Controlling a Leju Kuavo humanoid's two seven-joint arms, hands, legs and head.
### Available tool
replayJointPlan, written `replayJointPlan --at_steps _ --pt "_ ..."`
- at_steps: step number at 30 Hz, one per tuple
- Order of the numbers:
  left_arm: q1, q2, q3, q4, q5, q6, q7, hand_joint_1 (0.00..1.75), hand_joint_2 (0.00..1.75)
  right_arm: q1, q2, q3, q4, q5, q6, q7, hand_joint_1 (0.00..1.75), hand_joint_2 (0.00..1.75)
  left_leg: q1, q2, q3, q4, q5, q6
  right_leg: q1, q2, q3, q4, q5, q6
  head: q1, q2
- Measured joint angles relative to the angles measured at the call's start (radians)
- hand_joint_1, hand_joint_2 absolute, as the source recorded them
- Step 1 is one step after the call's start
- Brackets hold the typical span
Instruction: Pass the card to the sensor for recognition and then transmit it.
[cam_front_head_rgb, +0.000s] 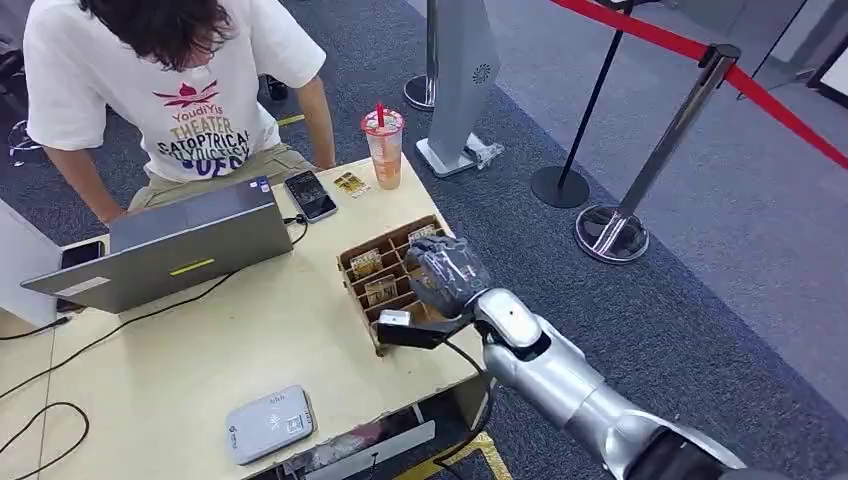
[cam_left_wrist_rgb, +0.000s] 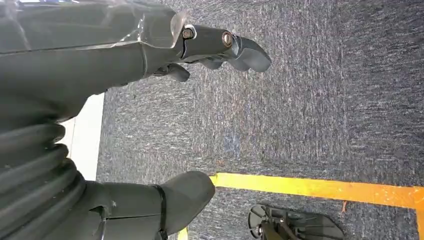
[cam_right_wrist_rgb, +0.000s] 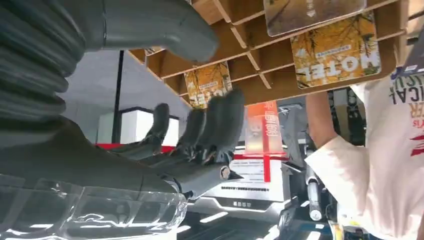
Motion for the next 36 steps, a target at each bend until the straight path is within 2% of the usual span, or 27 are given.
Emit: replayJointPlan --at_steps 3,5,7,14,18,21,23,36 --pt "0.0 0.003 0.0 0.0 0.002 0.0 0.006 0.0 1.75 -0.001 -0.006 -0.002 0.008 -0.002 0.001 -0.01 0.73 1.75 0.0 0.0 0.0 0.0 0.0 0.0 0.0 0.0 0.0 0.0 0.0 0.0 0.0 0.0" --pt "0.0 0.004 0.0 0.0 0.005 0.0 0.006 0.0 1.75 -0.009 -0.006 -0.002 0.019 -0.01 0.004 -0.018 0.61 1.75 0.0 0.0 0.0 0.0 0.0 0.001 0.0 0.0 0.0 0.0 0.0 0.0 0.0 0.0" --pt "0.0 0.004 0.001 0.0 0.006 0.0 0.005 0.0 1.75 -0.017 -0.006 -0.002 0.031 -0.014 0.004 -0.02 0.61 1.75 0.0 0.0 0.0 0.0 -0.001 0.001 0.0 0.0 0.0 0.0 0.0 0.0 0.0 0.0" --pt "0.002 0.004 0.002 0.0 0.006 0.0 0.004 0.0 1.75 -0.021 -0.006 -0.002 0.039 -0.014 0.001 -0.021 0.63 1.75 0.0 0.0 0.0 0.0 0.0 0.001 0.0 0.0 0.0 0.0 0.0 0.0 0.0 0.0" --pt "0.007 0.004 0.002 0.0 0.004 0.001 -0.004 0.0 1.75 -0.019 -0.011 -0.005 0.066 -0.019 -0.018 -0.024 0.77 1.75 0.0 0.0 0.0 0.0 -0.001 0.001 0.0 0.0 0.0 0.0 0.0 0.0 0.0 0.0" --pt "0.007 0.004 0.002 0.0 0.004 0.001 -0.004 0.0 1.75 -0.018 -0.016 -0.007 0.073 -0.02 -0.02 -0.024 0.79 1.75 0.0 0.0 0.0 0.0 -0.001 0.001 0.0 0.0 0.0 0.0 0.0 0.0 0.0 0.0" --pt "0.007 0.004 0.002 0.0 0.004 0.001 -0.004 0.0 1.75 -0.018 -0.019 -0.008 0.078 -0.021 -0.02 -0.024 0.89 1.75 0.0 0.0 0.0 0.0 -0.001 0.001 0.0 0.0 0.0 0.0 0.0 0.0 0.0 0.0" --pt "0.007 0.004 0.002 0.0 -0.003 0.001 -0.009 0.0 1.75 -0.008 -0.045 -0.032 0.095 -0.035 -0.024 -0.022 0.79 1.75 0.0 0.0 0.0 0.0 -0.001 0.001 0.0 0.0 0.0 0.0 0.0 0.0 0.0 0.0"
